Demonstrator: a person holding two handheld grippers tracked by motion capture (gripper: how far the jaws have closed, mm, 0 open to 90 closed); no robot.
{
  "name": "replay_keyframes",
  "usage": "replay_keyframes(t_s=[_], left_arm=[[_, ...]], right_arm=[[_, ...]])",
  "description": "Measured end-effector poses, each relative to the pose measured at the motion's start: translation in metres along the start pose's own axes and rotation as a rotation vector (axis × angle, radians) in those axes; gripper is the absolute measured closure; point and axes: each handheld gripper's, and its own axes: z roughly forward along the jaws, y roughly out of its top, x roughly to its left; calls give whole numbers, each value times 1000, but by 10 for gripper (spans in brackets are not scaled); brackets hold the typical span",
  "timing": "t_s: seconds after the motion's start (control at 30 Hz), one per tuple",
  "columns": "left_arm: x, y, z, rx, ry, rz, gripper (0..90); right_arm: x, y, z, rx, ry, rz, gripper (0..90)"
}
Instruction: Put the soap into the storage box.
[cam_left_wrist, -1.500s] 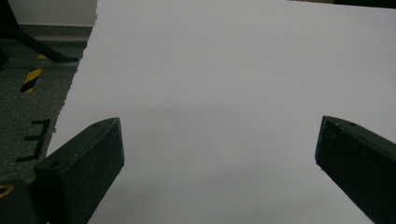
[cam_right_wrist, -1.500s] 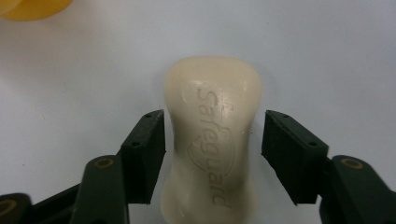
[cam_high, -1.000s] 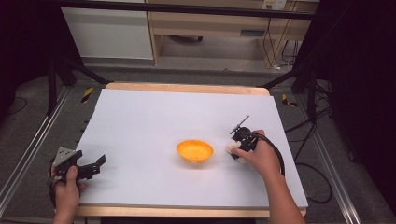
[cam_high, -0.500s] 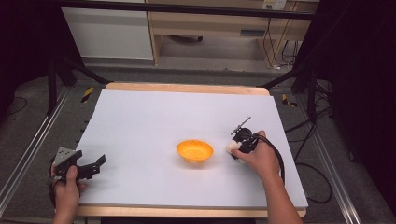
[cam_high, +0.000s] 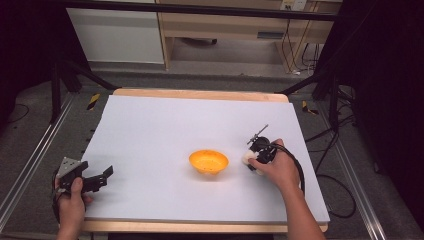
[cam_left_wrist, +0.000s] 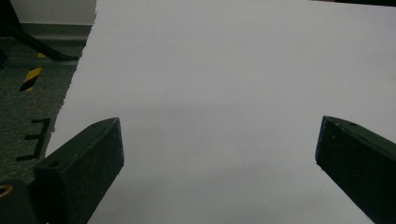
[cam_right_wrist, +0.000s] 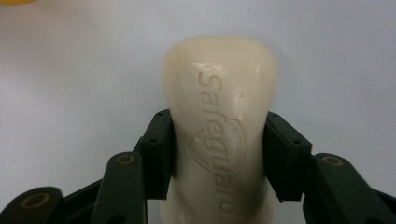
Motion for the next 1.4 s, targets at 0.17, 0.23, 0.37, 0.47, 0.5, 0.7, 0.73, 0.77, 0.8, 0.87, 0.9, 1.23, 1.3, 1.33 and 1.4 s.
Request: replay_keyframes(t_s=[0.17,0.23,0.37,0.47,0.5,0.7,0.73,0.77,0.8,0.87,0.9,1.23,1.3,1.33,1.4], left_arm=[[0,0,0,-4,-1,-4,6],[0,0,0,-1,-1,-2,6],[0,0,0,-2,0,-4,6],[0,0,0,-3,2,-3,6],[0,0,0,-3,2,-3,6],[0,0,0,-5,4,-4,6],[0,0,0,-5,4,-4,6],[0,0,0,-5,4,-4,6],[0,0,0,-5,4,-4,6],[0,0,0,-5,1,-8,6],[0,0,0,-4,1,-7,6],[0,0,0,-3,3,-6,6],[0,0,0,-1,3,-2,6],[0,0,0,-1,3,-2,6],[0,0,0,-2,3,-2,6]], right_arm=[[1,3,-1,3,-1,-27,501],[0,3,-2,2,-1,-38,500],[-1,5,-6,-8,8,-45,500],[-1,6,-13,-20,18,-70,500],[-1,7,-15,-21,19,-82,501],[1,12,-23,-23,13,-106,500],[0,13,-25,-27,18,-119,500],[2,15,-26,-23,19,-115,500],[2,15,-26,-23,19,-115,500],[3,18,-29,-21,26,-157,500],[4,20,-30,-15,25,-164,500],[11,31,-45,-26,24,-214,500],[13,32,-47,-39,25,-223,500],[14,33,-49,-34,26,-215,500],[16,35,-52,-34,22,-218,500]])
